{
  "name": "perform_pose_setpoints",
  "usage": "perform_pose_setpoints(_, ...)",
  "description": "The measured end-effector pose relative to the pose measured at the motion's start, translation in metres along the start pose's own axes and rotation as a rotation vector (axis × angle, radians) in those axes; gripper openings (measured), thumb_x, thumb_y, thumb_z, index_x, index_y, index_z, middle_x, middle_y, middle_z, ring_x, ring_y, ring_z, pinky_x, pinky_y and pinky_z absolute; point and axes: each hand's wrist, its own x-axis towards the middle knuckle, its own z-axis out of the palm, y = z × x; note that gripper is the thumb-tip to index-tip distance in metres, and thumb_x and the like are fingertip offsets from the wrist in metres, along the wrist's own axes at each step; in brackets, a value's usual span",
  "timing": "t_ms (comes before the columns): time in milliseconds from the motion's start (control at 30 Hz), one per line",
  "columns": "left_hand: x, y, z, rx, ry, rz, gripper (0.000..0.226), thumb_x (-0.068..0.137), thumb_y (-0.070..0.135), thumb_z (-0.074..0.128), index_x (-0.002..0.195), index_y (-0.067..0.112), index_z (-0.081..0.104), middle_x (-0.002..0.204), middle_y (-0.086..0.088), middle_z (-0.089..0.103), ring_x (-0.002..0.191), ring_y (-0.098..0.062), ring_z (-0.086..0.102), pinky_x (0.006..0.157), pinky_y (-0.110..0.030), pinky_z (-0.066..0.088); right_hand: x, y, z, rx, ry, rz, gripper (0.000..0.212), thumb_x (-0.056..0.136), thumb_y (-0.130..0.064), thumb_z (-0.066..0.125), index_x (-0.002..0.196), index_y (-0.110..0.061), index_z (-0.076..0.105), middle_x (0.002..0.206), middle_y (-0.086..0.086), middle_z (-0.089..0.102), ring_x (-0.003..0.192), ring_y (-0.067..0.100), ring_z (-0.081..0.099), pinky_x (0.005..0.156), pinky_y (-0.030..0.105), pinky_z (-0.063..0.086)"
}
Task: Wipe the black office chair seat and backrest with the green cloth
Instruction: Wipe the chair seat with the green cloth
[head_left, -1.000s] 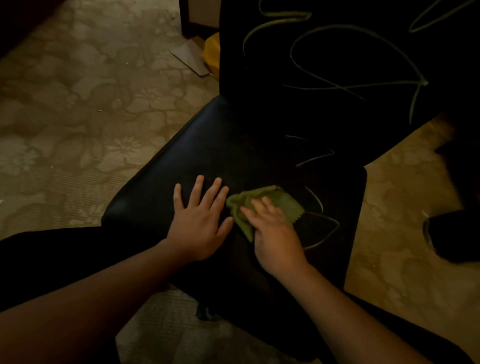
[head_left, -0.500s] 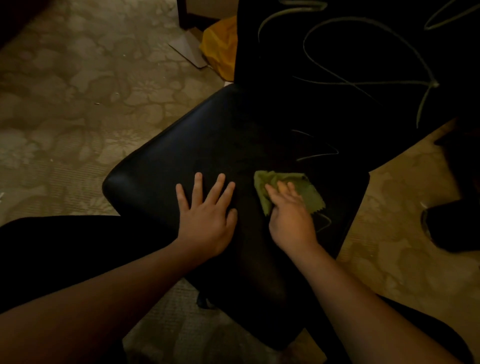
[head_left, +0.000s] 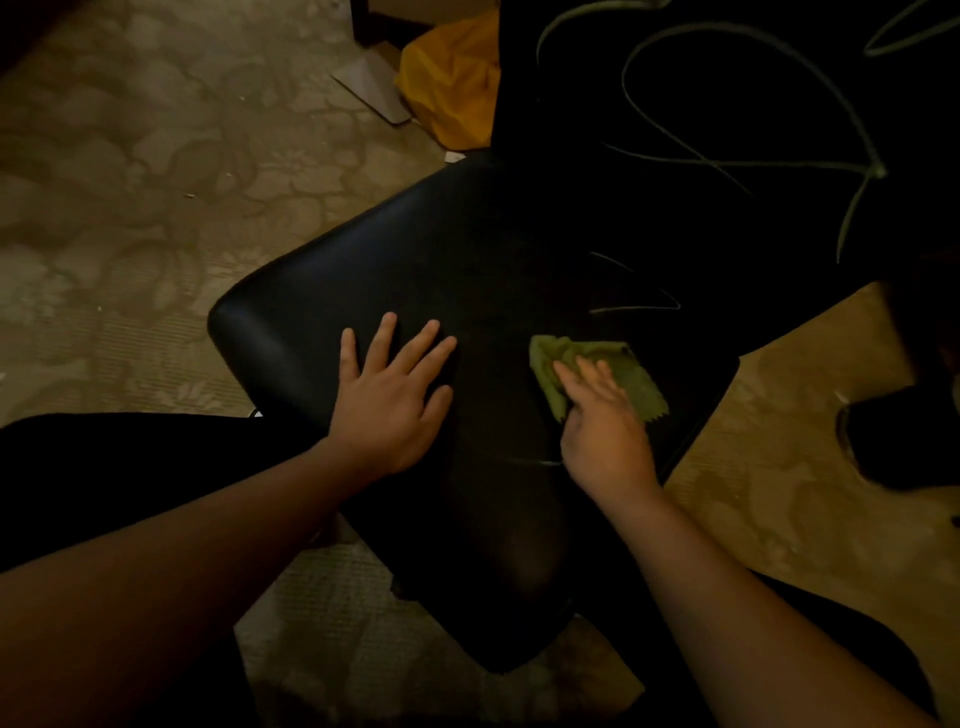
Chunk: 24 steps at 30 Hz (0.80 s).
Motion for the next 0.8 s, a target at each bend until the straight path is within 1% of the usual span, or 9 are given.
perform_pose_setpoints(100,-0.002,0.011,0.000,-0.026,-0.014,-0.079,0.062,0.102,0.056,0.024,0.160,0.041,0.008,0.170,0.011,-0.003,0.153,-0.026,-0.020,0.117,-0.064,-0.017,-0.008,-0.011,0.005,-0.005,-0.002,0.012,0.060,0.093,-0.004,0.041,0.149,-0.025,0.035,0.159,0.004,0.027,0.149,0.021,0.014,0.121,0.045,0.017)
perform_pose_setpoints(167,-0.009,0.027,0.003,-0.063,-0.019,-0.135,0.066,0.101,0.054,0.024,0.161,0.034,0.007,0.170,0.007,-0.006,0.153,-0.027,-0.022,0.116,-0.063,-0.020,-0.022,-0.029,0.013,0.000,-0.045,-0.091,0.061,0.092,-0.005,0.042,0.149,-0.025,0.035,0.159,0.003,0.027,0.149,0.021,0.013,0.121,0.044,0.014)
perform_pose_setpoints(267,-0.021,0.043,0.012,-0.056,-0.008,-0.106,0.071,0.096,0.052,0.019,0.162,0.029,0.009,0.171,0.004,-0.004,0.154,-0.027,-0.020,0.116,-0.064,-0.019,-0.046,-0.047,0.023,-0.003,-0.119,-0.255,0.059,0.093,-0.008,0.043,0.150,-0.025,0.034,0.159,-0.001,0.027,0.149,0.018,0.012,0.122,0.041,0.011)
perform_pose_setpoints(367,-0.024,0.037,0.016,-0.044,0.039,-0.070,0.070,0.095,0.053,0.017,0.161,0.030,0.015,0.171,0.005,0.004,0.155,-0.024,-0.014,0.118,-0.063,-0.016,-0.043,-0.038,0.022,-0.034,-0.116,-0.306,0.059,0.095,-0.011,0.042,0.150,-0.028,0.032,0.159,-0.005,0.028,0.149,0.014,0.013,0.121,0.038,0.013)
perform_pose_setpoints(433,-0.022,0.029,0.016,-0.056,0.074,-0.054,0.067,0.098,0.053,0.020,0.161,0.030,0.019,0.170,0.006,0.009,0.156,-0.024,-0.009,0.119,-0.061,-0.016,-0.035,-0.026,0.017,-0.020,-0.097,-0.267,0.059,0.094,-0.009,0.041,0.149,-0.030,0.035,0.158,-0.006,0.029,0.149,0.013,0.014,0.121,0.039,0.015)
perform_pose_setpoints(533,-0.018,0.019,0.011,-0.126,0.086,-0.047,0.058,0.102,0.045,0.025,0.159,0.033,0.023,0.169,0.008,0.014,0.156,-0.020,-0.007,0.121,-0.056,-0.015,-0.028,-0.010,0.011,0.012,-0.039,-0.118,0.057,0.095,-0.006,0.039,0.148,-0.028,0.038,0.158,-0.002,0.029,0.148,0.015,0.015,0.121,0.041,0.016)
perform_pose_setpoints(633,-0.019,0.015,0.010,-0.149,0.114,-0.044,0.055,0.103,0.037,0.031,0.158,0.032,0.027,0.168,0.009,0.020,0.156,-0.018,-0.003,0.123,-0.054,-0.012,-0.033,-0.016,0.013,-0.014,-0.043,-0.064,0.058,0.094,-0.006,0.039,0.148,-0.026,0.037,0.159,0.001,0.027,0.149,0.018,0.013,0.122,0.043,0.014)
perform_pose_setpoints(700,-0.019,0.012,0.013,-0.145,0.127,-0.026,0.054,0.103,0.034,0.034,0.158,0.031,0.030,0.167,0.009,0.023,0.157,-0.019,0.000,0.123,-0.055,-0.010,-0.047,-0.032,0.018,-0.029,-0.091,-0.167,0.060,0.090,-0.008,0.038,0.147,-0.027,0.039,0.158,0.001,0.030,0.149,0.021,0.015,0.122,0.043,0.013)
perform_pose_setpoints(800,-0.014,0.000,0.010,-0.161,0.118,-0.003,0.054,0.102,0.036,0.032,0.156,0.031,0.035,0.166,0.008,0.027,0.156,-0.019,0.004,0.123,-0.054,-0.009,-0.077,-0.053,0.024,-0.016,-0.236,-0.451,0.063,0.083,-0.011,0.041,0.145,-0.026,0.044,0.156,0.001,0.035,0.148,0.022,0.019,0.121,0.042,0.010)
